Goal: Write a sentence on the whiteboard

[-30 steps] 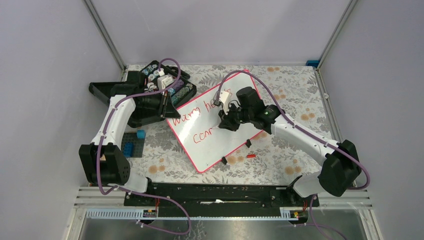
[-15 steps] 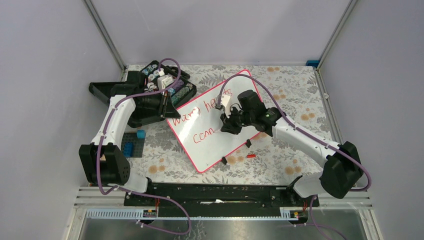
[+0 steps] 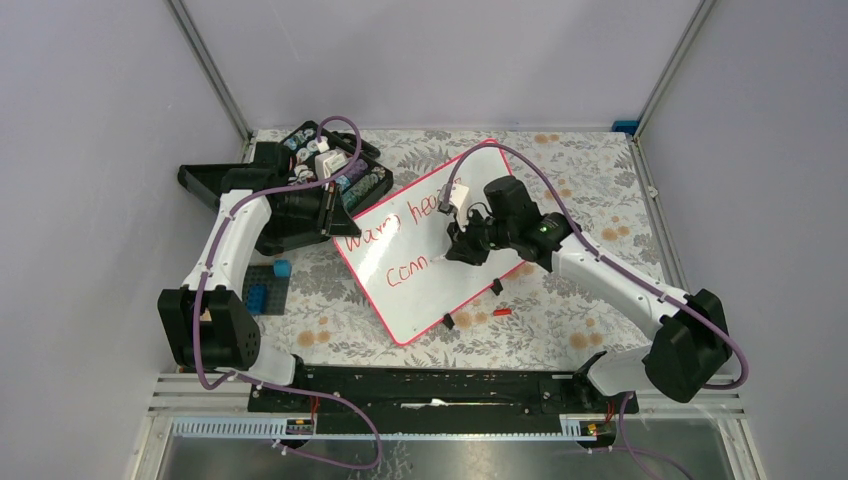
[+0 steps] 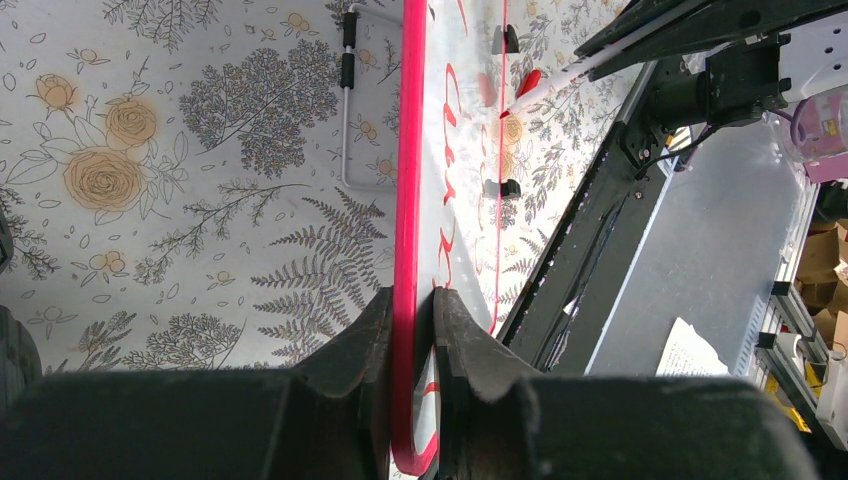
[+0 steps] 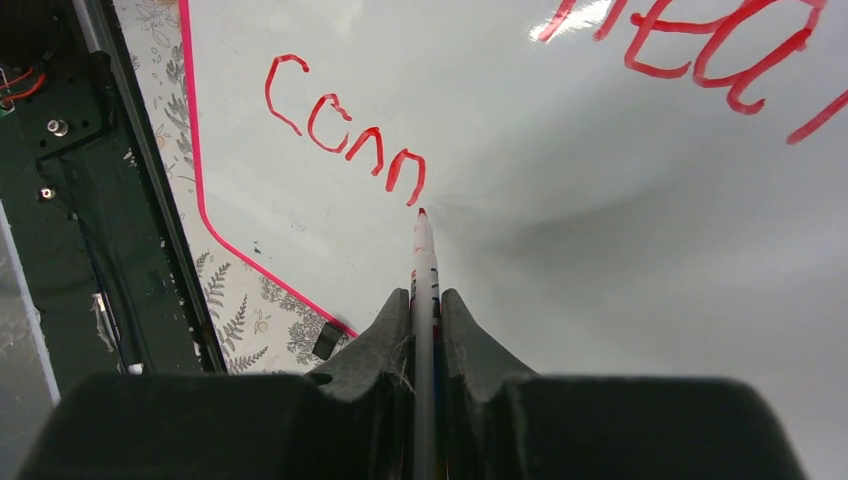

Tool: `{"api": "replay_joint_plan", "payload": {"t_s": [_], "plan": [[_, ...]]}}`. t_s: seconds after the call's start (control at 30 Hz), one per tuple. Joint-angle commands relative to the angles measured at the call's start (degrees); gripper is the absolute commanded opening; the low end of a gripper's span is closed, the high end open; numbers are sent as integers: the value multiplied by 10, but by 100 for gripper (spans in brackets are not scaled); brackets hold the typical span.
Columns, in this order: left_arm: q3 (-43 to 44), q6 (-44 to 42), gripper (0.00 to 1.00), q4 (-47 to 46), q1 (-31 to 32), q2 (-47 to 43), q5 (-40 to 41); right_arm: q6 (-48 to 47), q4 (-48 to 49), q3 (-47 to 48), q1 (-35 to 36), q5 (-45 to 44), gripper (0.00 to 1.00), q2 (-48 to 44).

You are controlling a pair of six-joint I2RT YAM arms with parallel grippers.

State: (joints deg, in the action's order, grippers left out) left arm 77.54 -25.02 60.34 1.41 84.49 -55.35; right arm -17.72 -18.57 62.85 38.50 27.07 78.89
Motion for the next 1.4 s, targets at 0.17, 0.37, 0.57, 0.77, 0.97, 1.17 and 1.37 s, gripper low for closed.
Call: {"api": "replay_joint_plan", "payload": {"t_s": [0.17,0.37,0.57,0.77,0.97,1.17,1.37], "plan": [[-7,-28,0,-2,15,12,34,-4,7,21,-8,-5,0,-3],[-11,-29,0,-3,15,11,35,-3,23,24,-8,-7,0,2],[-10,-30,0,-3,15,13,35,0,26,36,-7,0,0,18],[-9,-30,0,-3,15,15,35,-1,30,41,-7,-6,0,30],[-9,-30,0,-3,15,16,36,-15,26,39,-10,-28,0,27],[-8,-30,0,-3,15,16,36,-24,17,39,-24,-31,0,23],[-8,-30,0,-3,15,16,37,-30,15,40,-29,-35,0,24]]}}
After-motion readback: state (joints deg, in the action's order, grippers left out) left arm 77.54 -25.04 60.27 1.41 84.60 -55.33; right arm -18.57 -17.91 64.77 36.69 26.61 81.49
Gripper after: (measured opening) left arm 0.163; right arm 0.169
